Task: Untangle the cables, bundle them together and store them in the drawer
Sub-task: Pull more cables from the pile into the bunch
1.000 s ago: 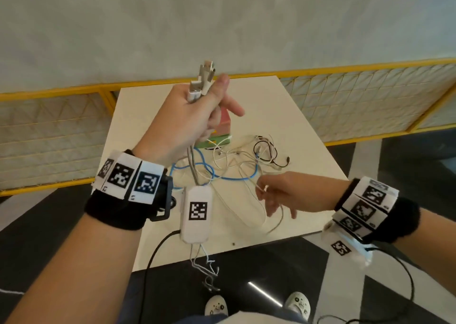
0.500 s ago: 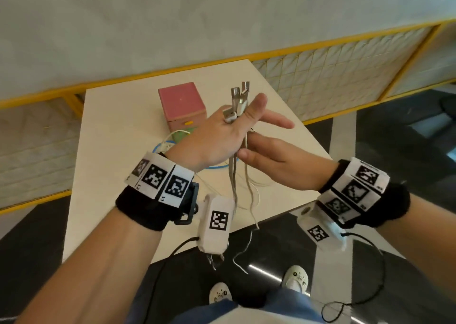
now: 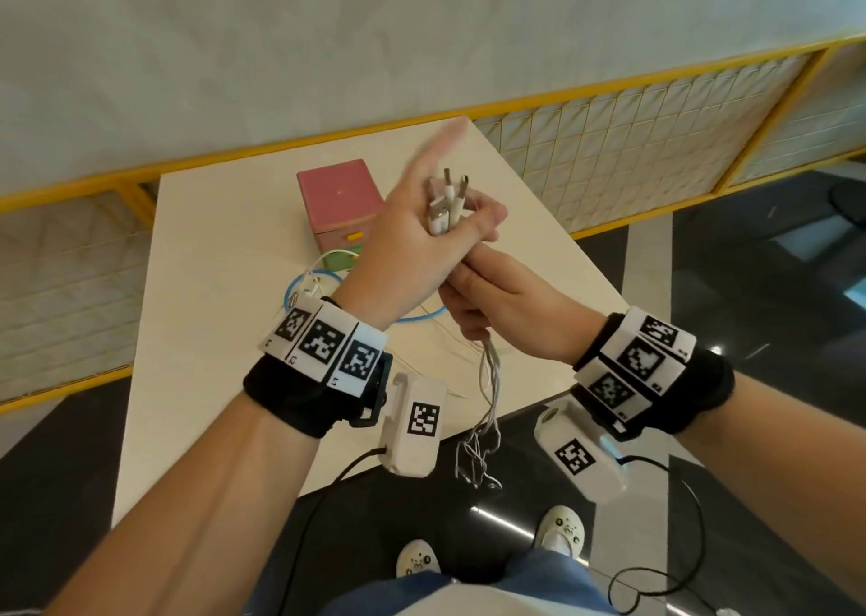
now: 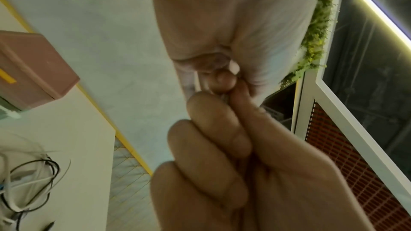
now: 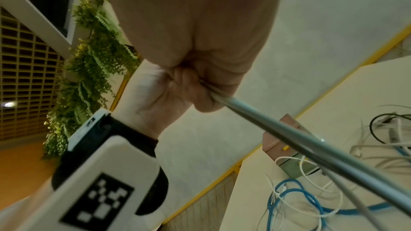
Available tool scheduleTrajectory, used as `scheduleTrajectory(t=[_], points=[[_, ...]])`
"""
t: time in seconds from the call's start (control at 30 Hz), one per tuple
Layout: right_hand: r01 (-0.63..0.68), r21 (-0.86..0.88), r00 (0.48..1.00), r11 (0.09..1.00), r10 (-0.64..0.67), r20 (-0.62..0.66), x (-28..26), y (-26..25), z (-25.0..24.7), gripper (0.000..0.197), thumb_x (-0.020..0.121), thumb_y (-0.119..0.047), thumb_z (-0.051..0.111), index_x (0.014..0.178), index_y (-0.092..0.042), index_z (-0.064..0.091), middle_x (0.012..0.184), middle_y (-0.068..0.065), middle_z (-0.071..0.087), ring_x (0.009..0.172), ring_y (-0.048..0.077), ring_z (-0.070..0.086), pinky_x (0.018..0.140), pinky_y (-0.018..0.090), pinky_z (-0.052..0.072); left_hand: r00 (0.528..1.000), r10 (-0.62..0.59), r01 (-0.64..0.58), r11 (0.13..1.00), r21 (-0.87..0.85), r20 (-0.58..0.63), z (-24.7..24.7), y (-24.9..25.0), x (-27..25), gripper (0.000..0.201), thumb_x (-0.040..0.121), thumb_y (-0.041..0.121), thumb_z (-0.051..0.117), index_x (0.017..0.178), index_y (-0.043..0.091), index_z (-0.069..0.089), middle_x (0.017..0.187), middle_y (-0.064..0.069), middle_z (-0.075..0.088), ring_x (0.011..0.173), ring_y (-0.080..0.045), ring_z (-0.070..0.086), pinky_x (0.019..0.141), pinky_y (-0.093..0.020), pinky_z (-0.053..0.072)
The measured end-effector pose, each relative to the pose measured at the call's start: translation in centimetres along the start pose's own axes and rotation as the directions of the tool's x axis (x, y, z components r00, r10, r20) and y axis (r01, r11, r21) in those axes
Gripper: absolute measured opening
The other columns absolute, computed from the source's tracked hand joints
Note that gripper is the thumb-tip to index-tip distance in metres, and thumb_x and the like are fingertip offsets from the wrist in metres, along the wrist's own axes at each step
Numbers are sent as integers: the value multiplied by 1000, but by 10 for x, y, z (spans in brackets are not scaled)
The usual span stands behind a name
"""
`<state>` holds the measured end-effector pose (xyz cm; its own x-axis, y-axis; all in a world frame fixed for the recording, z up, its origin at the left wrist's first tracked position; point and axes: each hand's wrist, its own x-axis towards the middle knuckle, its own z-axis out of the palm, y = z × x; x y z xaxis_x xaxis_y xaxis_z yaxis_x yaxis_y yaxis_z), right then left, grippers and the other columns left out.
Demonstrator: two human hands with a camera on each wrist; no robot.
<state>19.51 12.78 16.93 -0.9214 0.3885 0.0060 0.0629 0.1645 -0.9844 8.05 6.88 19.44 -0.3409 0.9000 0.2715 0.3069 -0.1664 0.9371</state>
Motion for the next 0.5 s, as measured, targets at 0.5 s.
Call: scheduleTrajectory(t=[0.5], points=[[60,21,995,998,-62,76,11,-10,-4,27,104,-15,22,98,-5,46,67,7,29,52,18,29,46,31,32,995,98,-99,974,-205,-13,-17,8,4,39,108,20,21,118,1,53,85,-16,66,75,-32,72,42,-17,42]])
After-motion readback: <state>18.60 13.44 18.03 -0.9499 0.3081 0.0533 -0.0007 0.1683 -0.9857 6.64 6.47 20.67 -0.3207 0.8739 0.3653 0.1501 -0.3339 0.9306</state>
